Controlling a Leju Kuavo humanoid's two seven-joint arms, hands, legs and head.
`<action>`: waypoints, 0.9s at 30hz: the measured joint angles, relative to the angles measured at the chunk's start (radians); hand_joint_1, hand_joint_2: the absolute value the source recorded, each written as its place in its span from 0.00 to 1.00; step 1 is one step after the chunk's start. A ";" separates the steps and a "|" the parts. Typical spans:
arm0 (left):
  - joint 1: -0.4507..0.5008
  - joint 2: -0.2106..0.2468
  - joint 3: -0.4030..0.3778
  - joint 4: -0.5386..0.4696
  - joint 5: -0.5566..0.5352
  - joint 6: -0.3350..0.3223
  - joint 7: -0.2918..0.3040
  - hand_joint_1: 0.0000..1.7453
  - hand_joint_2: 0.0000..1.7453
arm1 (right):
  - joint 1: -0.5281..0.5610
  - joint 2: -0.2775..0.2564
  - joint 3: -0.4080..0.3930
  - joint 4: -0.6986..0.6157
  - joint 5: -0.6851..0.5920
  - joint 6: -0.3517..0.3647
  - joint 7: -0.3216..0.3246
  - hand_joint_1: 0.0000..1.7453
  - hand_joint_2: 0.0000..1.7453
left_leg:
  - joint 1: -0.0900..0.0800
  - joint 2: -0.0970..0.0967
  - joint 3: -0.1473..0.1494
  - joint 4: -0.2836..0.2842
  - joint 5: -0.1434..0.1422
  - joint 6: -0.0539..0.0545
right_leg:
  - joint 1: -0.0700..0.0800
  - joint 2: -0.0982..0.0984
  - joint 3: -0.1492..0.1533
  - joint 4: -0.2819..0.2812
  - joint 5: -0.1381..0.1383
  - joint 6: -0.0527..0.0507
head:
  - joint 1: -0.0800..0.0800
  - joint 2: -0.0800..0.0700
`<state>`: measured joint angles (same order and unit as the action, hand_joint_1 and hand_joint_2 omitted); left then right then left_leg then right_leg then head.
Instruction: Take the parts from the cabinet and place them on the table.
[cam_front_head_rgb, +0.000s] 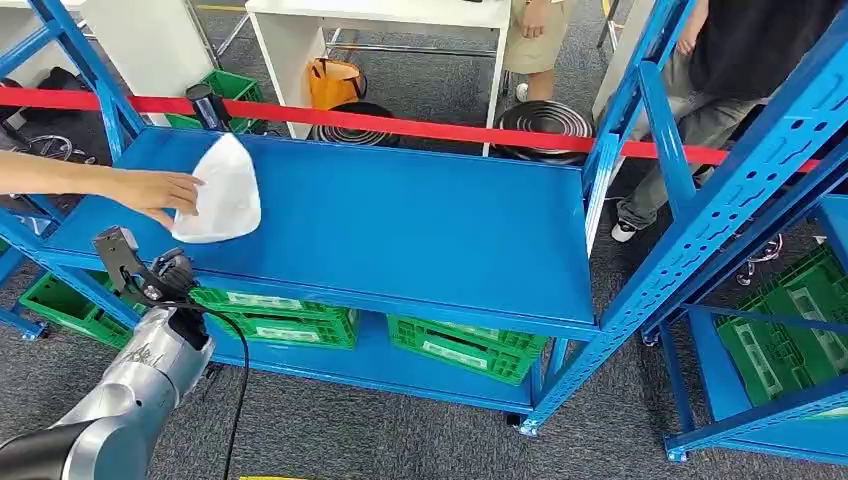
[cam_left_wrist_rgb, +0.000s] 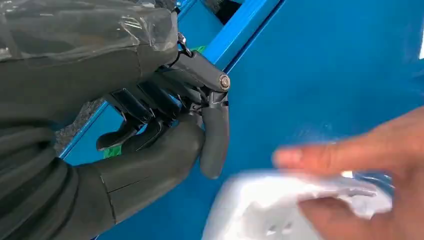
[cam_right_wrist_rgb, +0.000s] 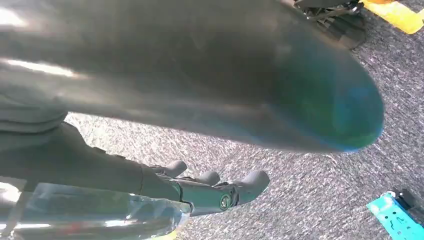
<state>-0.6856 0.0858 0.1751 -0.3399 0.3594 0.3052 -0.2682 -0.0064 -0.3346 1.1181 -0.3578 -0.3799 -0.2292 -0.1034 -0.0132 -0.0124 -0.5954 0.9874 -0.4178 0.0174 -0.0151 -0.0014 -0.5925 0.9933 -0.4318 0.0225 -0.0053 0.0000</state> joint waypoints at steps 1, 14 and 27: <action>0.000 0.000 -0.001 0.000 0.000 0.000 -0.001 0.00 1.00 | 0.000 0.000 0.000 -0.001 -0.001 -0.001 0.000 0.00 0.00 | 0.000 0.000 0.000 0.000 0.000 0.000 | 0.000 0.000 0.000 0.000 0.000 0.000 | 0.000 0.000; -0.004 0.003 -0.107 0.000 -0.063 0.089 -0.054 0.00 1.00 | 0.000 0.000 0.008 -0.008 -0.032 -0.005 0.000 0.00 0.00 | 0.000 0.000 0.000 0.000 0.000 0.000 | 0.000 0.000 0.000 0.000 0.000 0.000 | 0.000 0.000; -0.005 0.015 -0.183 0.000 -0.075 0.117 -0.058 0.00 1.00 | 0.004 0.000 0.029 -0.015 -0.052 -0.008 -0.006 0.00 0.00 | 0.000 0.000 0.000 0.000 0.000 0.000 | 0.000 0.000 0.000 0.000 0.000 0.000 | 0.000 0.000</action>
<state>-0.6906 0.1011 -0.0076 -0.3399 0.2846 0.4219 -0.3265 -0.0023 -0.3342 1.1475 -0.3731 -0.4322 -0.2377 -0.1095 -0.0133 -0.0123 -0.5954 0.9874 -0.4179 0.0174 -0.0150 -0.0012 -0.5925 0.9933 -0.4318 0.0225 -0.0053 0.0000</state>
